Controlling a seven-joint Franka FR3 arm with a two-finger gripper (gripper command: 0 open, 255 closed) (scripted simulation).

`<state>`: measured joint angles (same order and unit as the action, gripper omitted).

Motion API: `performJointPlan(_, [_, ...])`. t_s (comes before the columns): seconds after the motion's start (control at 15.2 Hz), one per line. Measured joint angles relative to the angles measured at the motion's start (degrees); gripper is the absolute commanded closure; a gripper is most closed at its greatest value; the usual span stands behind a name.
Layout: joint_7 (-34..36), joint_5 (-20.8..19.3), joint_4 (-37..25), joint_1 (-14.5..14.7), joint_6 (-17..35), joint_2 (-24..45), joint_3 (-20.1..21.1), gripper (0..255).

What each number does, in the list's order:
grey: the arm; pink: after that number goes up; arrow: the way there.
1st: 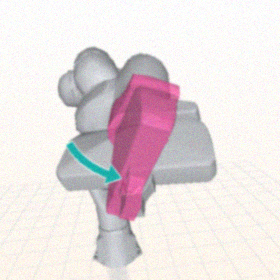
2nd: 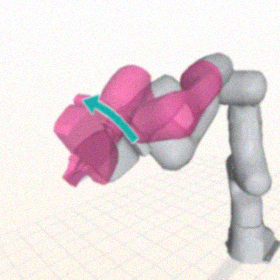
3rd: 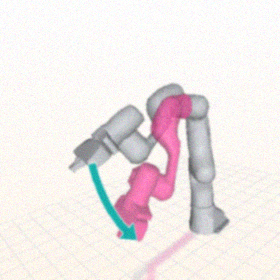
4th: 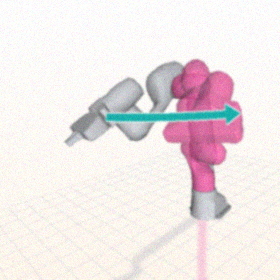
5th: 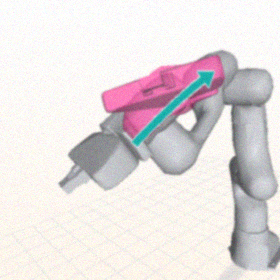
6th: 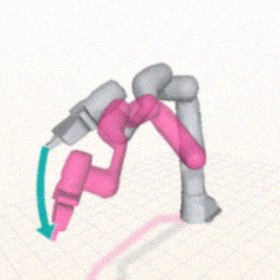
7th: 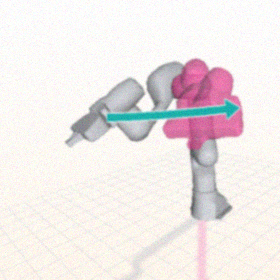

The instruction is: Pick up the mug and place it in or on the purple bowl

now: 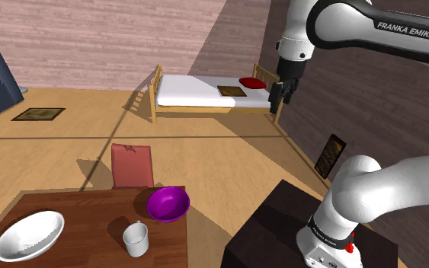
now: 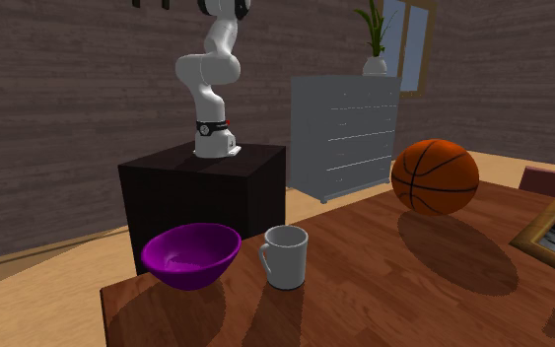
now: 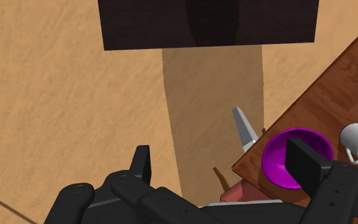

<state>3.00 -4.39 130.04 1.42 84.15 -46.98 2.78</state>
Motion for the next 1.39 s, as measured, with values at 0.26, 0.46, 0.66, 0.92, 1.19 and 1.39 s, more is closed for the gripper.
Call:
performJointPlan(0.26, [2.0, 1.2, 2.1, 0.5, 2.9, 1.3, 1.7, 0])
performJointPlan(0.46, [5.0, 3.0, 3.6, 1.3, 6.7, 4.0, 4.4, 0])
performJointPlan(0.66, [7.7, 4.5, 5.6, 2.0, 10.9, 6.7, 6.8, 0])
performJointPlan(0.92, [11.6, 6.2, 6.6, 2.9, 16.3, 11.6, 10.4, 0])
performJointPlan(1.19, [15.3, 7.0, 6.1, 3.3, 21.8, 18.1, 13.8, 0])
performJointPlan(1.39, [17.9, 6.9, 5.5, 3.3, 26.0, 23.2, 16.0, 0])
